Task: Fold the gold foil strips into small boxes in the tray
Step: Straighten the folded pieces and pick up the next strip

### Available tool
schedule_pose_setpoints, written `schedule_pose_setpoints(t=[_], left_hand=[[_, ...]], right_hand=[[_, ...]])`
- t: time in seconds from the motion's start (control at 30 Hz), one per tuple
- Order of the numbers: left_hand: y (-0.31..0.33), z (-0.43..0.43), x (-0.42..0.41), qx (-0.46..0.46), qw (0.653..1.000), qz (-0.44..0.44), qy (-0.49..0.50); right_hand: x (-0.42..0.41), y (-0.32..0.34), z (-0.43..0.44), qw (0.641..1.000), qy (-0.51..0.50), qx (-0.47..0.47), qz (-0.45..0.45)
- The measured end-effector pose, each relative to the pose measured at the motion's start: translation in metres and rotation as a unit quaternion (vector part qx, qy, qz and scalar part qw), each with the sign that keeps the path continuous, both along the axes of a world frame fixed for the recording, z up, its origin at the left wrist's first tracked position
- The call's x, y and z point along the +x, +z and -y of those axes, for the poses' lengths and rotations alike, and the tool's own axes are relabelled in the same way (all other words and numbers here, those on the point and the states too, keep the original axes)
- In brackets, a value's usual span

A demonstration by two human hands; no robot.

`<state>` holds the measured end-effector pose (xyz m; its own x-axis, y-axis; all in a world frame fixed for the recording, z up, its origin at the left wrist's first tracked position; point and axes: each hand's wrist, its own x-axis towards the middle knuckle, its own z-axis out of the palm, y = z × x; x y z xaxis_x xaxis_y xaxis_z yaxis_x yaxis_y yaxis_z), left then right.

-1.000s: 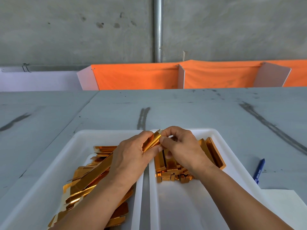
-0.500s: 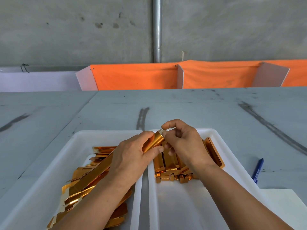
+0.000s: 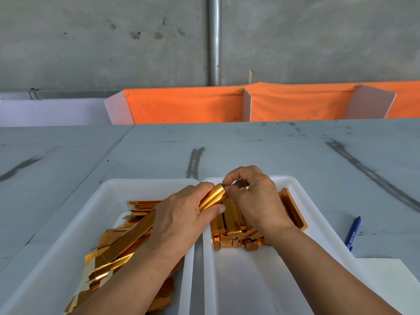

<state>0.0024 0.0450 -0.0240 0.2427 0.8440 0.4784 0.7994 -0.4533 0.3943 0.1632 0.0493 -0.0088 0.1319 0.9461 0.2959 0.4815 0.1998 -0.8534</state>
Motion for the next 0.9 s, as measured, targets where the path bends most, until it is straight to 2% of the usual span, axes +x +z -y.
schedule_pose_setpoints(t=[0.1, 0.4, 0.63, 0.9], left_hand=[[0.0003, 0.0004, 0.0006, -0.001, 1.000, 0.006, -0.002], [0.0020, 0.0010, 0.0020, 0.010, 1.000, 0.024, 0.007], [0.0025, 0.0000, 0.0006, 0.033, 0.999, 0.039, 0.014], [0.0035, 0.0001, 0.0013, 0.020, 0.998, 0.051, 0.012]], right_hand=[[0.0007, 0.0007, -0.0011, 0.998, 0.011, -0.026, -0.050], [-0.0015, 0.0050, 0.0042, 0.995, 0.032, -0.059, -0.072], [-0.0035, 0.0057, 0.0072, 0.979, 0.071, -0.092, -0.169], [-0.0049, 0.0032, 0.0053, 0.984, 0.074, -0.080, -0.142]])
